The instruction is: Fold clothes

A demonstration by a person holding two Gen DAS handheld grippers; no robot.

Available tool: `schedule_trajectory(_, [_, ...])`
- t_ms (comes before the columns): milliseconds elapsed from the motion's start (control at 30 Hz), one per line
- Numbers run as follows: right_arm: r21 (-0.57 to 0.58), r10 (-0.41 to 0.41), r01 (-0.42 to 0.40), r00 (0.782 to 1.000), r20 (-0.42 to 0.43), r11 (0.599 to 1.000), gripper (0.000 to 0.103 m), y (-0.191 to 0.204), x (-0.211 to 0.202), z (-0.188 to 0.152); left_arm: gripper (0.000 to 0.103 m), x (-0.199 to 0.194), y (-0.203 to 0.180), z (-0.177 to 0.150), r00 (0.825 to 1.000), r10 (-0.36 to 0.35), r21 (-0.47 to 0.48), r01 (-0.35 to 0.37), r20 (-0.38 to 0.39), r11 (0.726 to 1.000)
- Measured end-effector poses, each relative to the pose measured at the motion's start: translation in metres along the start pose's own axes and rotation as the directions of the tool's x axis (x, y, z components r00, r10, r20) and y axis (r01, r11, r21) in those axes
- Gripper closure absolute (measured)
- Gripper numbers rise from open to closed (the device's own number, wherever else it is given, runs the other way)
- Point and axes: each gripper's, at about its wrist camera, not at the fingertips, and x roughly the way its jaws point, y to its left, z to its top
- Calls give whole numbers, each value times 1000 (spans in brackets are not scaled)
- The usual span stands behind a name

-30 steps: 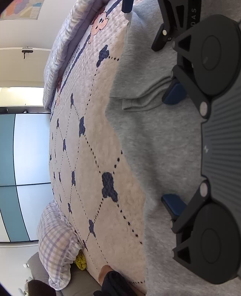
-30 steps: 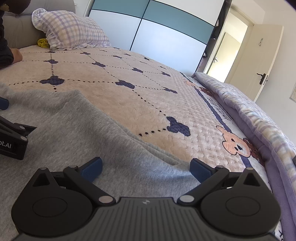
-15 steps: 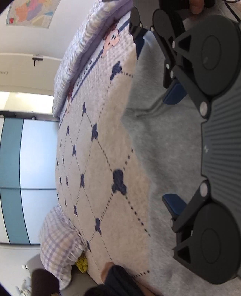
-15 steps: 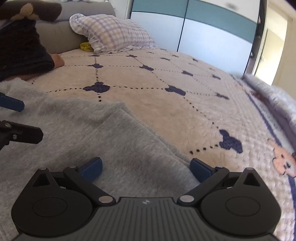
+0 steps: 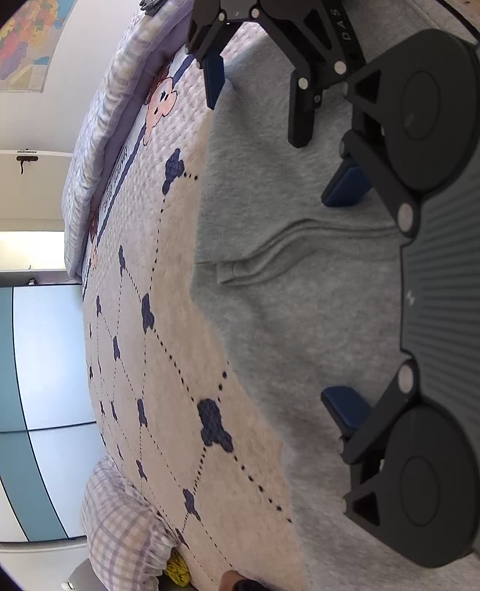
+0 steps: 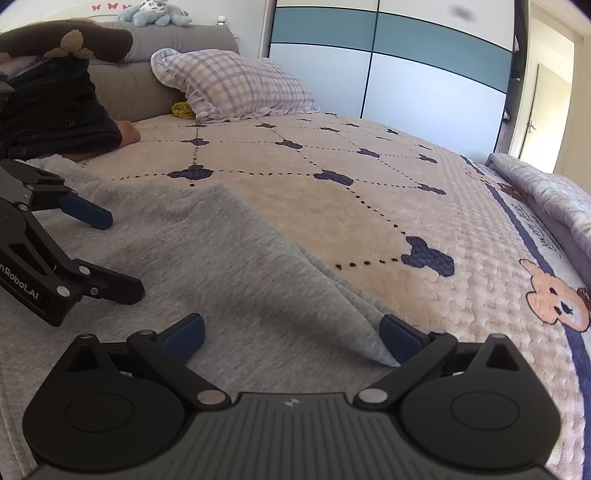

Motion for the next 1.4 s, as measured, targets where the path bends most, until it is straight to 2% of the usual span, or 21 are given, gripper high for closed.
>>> schedule_trajectory(100, [-67,57,-55,998,15,996,0,9,-3,13,0,-8,3,-6,1000,14,-15,-14,4,1000])
schedule_trajectory(167, [-52,31,-30,999,11,998,0,7,-8,21,0,-12,1,-7,1000,28,-14,-28,0,1000])
schedule_trajectory(267, [116,40,-41,999,4,992,0,-12,-28,18,0,-15,4,-8,1000,26,-25,-27,-5,999])
schedule_trajectory(400, [193,85,-85,996,8,978,0,-22,-46,7,0,-15,3,-8,999,35,-21,-35,-4,999])
schedule_trajectory(467, [181,87,-74,994,-62,981,0,-20,-20,8,0,-16,2,-8,999,39,-14,-39,-1,999])
schedule_trajectory(533, [122,79,-64,989,-123,990,0,-12,9,12,0,-17,3,-9,999,39,-13,-39,0,999])
schedule_trajectory(600, [45,67,-62,991,-116,997,0,-3,23,19,0,-19,8,-10,999,36,-26,-36,2,999])
schedule_trajectory(733, [15,111,-110,987,-120,994,0,-7,32,26,0,-24,11,-9,999,37,-68,-37,-7,997])
schedule_trajectory(800, [-21,126,-129,986,-113,991,0,-11,22,28,0,-31,8,-3,999,49,-68,-49,3,996])
schedule_trajectory(867, [2,104,-104,992,-77,995,0,-21,4,25,0,-39,1,7,999,28,-46,-26,44,999])
schedule_trajectory(933, [77,52,-48,997,-49,996,0,-37,-15,13,0,-40,-8,18,998,-16,-28,18,67,999])
schedule_trajectory(1000, [95,-13,21,996,-83,995,0,-47,-25,-4,0,-32,-20,28,995,-66,-19,68,68,998])
schedule_trajectory(1033, [111,-35,47,993,-109,993,0,-51,-27,-14,0,-21,-27,29,996,-70,4,70,52,998])
schedule_trajectory(1067, [151,-30,47,993,-112,987,0,-56,-28,-23,0,-10,-34,30,997,-73,26,72,36,997])
schedule_trajectory(1167, [310,-32,40,999,-30,950,0,-64,-30,-47,0,18,-39,25,997,-71,42,72,-12,997])
schedule_trajectory(1200, [321,-46,47,999,-13,946,0,-62,-30,-50,0,26,-39,21,997,-69,39,70,-28,997])
schedule_trajectory(1300, [268,-93,89,996,2,959,0,-51,-30,-50,0,15,-26,15,999,-33,11,33,-30,999])
schedule_trajectory(1400, [299,-65,61,998,4,952,0,-57,-28,-51,0,4,-7,2,999,-37,-41,37,-2,998])
